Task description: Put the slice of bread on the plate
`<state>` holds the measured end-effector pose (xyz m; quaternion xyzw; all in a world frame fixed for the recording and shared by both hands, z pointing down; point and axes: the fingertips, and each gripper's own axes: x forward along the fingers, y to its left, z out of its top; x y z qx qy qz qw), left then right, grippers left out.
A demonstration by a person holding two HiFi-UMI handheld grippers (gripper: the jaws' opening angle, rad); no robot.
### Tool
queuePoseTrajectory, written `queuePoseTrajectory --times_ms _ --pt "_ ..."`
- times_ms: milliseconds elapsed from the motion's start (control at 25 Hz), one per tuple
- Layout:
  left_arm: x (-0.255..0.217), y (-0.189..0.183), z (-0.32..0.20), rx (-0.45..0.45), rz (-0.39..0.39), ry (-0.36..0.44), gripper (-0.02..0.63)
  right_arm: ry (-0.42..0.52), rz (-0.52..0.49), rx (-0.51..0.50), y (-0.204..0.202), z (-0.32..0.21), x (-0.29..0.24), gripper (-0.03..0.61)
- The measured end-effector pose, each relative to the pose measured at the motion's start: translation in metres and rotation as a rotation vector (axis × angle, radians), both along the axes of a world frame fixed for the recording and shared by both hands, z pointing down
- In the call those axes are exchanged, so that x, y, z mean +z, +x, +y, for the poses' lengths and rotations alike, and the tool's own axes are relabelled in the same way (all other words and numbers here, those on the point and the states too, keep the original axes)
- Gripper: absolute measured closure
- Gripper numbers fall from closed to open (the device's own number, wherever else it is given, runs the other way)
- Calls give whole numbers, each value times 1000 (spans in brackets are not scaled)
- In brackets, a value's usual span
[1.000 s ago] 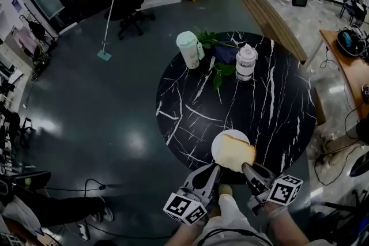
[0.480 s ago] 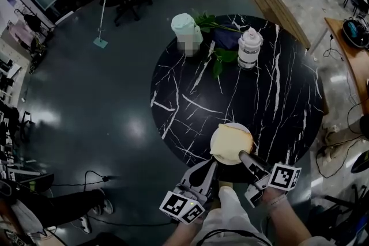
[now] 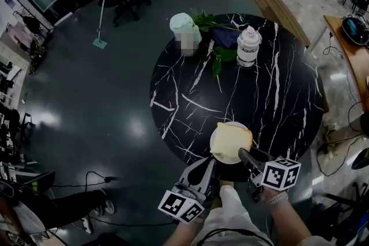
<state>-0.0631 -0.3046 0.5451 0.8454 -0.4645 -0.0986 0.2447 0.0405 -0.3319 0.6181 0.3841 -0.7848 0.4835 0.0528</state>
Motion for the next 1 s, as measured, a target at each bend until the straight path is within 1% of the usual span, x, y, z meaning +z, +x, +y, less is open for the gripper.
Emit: queuePoseTrajectory --times_ms 160,320,440,560,640,720,1000 --pt "-2 -3 -1 -8 5 4 605 39 108 -18 4 -3 2 432" --pt "-4 -7 2 -21 16 2 606 78 241 -42 10 -1 8 389" --pt "-5 -10 4 -27 17 1 606 133 342 -53 13 -3 8 343" --pt "-5 -10 6 -26 17 2 606 199 435 -94 14 -3 6 330" --pt "-5 -10 7 -26 18 2 606 239 479 -126 12 -2 3 325" --pt "-5 -9 8 -23 19 4 606 266 479 -139 9 0 -3 325" --pt "-8 -2 12 -10 25 8 606 303 405 -164 0 13 -24 325"
